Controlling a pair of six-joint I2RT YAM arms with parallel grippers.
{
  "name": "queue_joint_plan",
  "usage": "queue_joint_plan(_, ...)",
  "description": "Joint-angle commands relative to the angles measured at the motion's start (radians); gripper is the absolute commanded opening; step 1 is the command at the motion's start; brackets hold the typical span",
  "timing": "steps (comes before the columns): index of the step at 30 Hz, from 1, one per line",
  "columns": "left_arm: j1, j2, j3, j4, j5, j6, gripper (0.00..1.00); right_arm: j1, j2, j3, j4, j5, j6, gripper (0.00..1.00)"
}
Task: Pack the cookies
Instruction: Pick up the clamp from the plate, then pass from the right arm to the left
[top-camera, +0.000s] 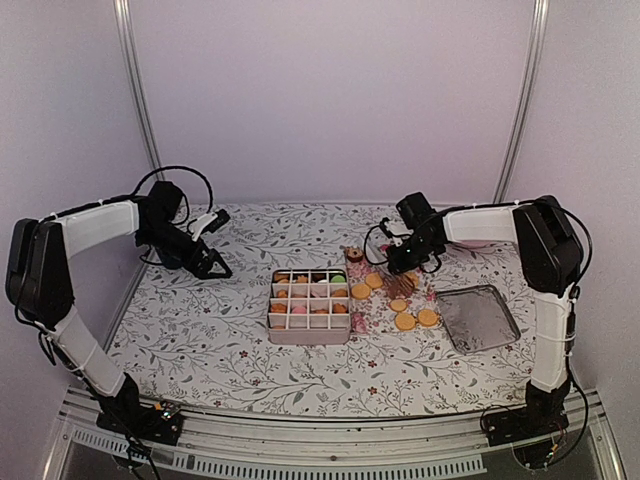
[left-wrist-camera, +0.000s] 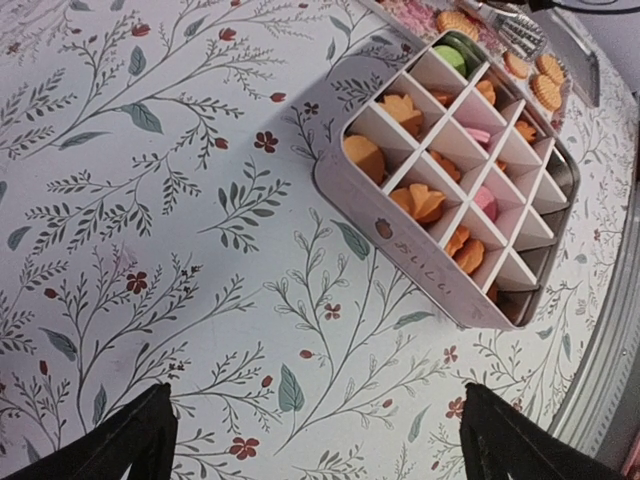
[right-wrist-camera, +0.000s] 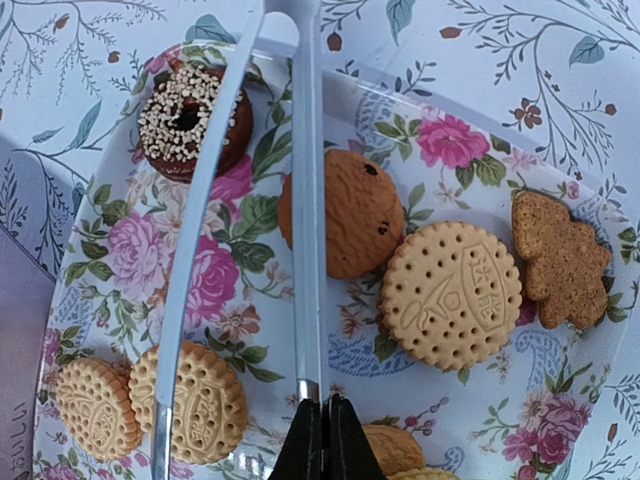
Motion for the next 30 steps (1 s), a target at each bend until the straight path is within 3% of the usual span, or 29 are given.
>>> queue_joint_plan(1,-0.014,-0.004,0.031,-0.002,0.015,-0.019,0.99,0.004,-0.035,-0.003,0.035,0.027,0.002,0.0)
queue_joint_plan(13,-0.153,0.046,0.21,-0.043,0.067,-0.08,0.99,0.049,-0.351,-0.168,0.266,0.032,0.142,0.0)
queue_joint_plan(16,-0.202,0.075,0.287,-0.067,0.141,-0.104,0.99,0.088,-0.48,-0.287,0.476,0.017,0.225,0.0)
queue_joint_plan(20,-0.266,0.126,0.414,-0.084,0.302,-0.152,0.99,0.159,-0.61,-0.511,0.91,0.032,0.347,0.0)
queue_joint_plan(24,-0.335,0.166,0.509,-0.033,0.489,-0.237,0.99,0.219,-0.61,-0.538,1.094,0.089,0.417,0.0)
queue_joint_plan(30,-0.434,0.202,0.554,0.068,0.593,-0.358,0.99,0.302,-0.517,-0.459,1.228,0.144,0.477,0.0)
